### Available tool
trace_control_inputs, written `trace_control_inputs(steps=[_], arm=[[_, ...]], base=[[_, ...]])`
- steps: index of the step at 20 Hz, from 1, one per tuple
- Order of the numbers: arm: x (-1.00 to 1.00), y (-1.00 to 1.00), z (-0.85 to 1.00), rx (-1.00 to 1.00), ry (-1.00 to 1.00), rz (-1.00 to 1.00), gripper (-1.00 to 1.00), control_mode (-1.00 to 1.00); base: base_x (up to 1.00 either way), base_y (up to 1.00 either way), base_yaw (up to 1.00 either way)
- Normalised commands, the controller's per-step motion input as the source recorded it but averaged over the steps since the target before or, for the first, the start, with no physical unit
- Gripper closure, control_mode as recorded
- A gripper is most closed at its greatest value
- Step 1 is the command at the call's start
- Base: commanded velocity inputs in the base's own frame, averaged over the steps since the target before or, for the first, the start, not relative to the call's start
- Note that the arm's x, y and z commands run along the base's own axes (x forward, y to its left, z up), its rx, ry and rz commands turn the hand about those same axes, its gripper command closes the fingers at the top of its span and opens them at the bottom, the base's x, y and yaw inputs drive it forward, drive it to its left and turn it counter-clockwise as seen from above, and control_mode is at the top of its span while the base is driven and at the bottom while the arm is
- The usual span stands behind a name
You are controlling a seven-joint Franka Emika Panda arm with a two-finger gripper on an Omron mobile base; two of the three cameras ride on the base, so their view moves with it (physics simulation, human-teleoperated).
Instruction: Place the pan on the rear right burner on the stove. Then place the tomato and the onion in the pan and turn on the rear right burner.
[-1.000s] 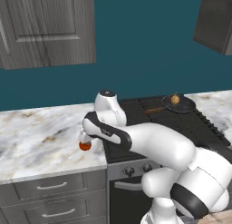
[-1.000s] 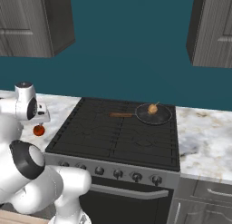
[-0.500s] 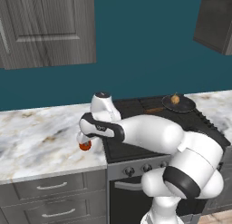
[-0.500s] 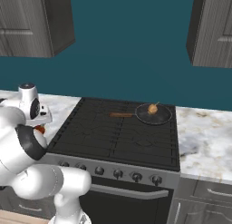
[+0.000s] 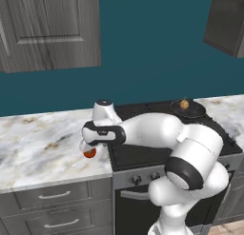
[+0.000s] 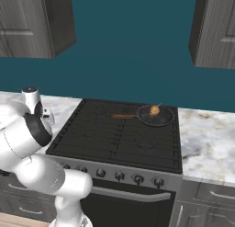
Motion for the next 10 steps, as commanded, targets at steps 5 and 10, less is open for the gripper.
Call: trace_control_inputs(steps=[5,10], arm=[[0.22,0.13,-0.25,0.00,0.00,0.00,-1.00,-1.00],[0.22,0.11,-0.22,0.00,0.00,0.00,-1.00,-1.00]], base=[[0.00,0.00,0.00],[0.00,0.00,0.00]])
